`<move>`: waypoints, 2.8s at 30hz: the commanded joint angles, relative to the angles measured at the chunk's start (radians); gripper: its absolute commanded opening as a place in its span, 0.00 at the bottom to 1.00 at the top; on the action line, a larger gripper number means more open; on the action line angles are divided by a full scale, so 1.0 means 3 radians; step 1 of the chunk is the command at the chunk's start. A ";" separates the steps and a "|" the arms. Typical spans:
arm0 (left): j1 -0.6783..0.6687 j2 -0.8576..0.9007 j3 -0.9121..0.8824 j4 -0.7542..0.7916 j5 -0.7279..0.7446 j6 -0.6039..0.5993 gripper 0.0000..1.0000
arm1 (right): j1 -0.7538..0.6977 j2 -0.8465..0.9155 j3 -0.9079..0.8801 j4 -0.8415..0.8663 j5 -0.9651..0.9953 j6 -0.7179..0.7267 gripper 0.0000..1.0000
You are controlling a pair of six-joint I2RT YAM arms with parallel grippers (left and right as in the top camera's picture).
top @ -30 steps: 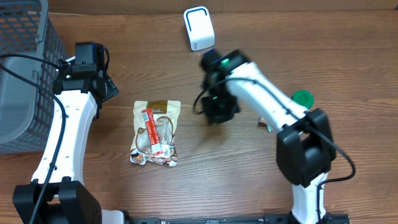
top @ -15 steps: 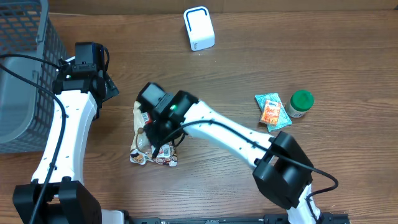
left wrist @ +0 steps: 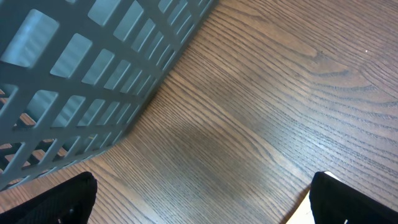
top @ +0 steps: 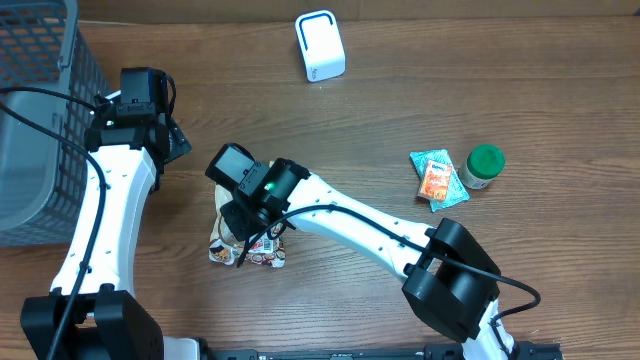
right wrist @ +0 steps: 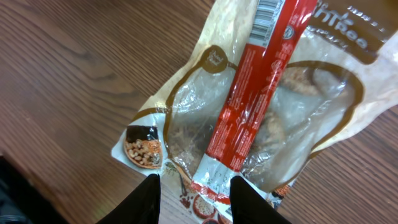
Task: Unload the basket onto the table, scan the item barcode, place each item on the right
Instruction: 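Release the pack and move the right gripper over the snack bag, then lower the right gripper and pinch the red stick on the snack bag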
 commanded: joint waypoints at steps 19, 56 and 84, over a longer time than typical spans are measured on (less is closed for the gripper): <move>-0.0009 0.0014 0.0055 0.0009 -0.0045 0.0062 1.00 | 0.0037 -0.0003 -0.0568 0.0542 0.0158 0.0025 0.37; -0.0009 0.0014 0.0055 0.0009 -0.0045 0.0062 1.00 | 0.0140 0.0216 -0.0568 0.0575 0.0380 0.0027 0.24; -0.0009 0.0014 0.0055 0.0008 -0.0045 0.0062 1.00 | -0.0046 -0.0397 -0.0427 0.0037 0.0371 -0.0187 0.04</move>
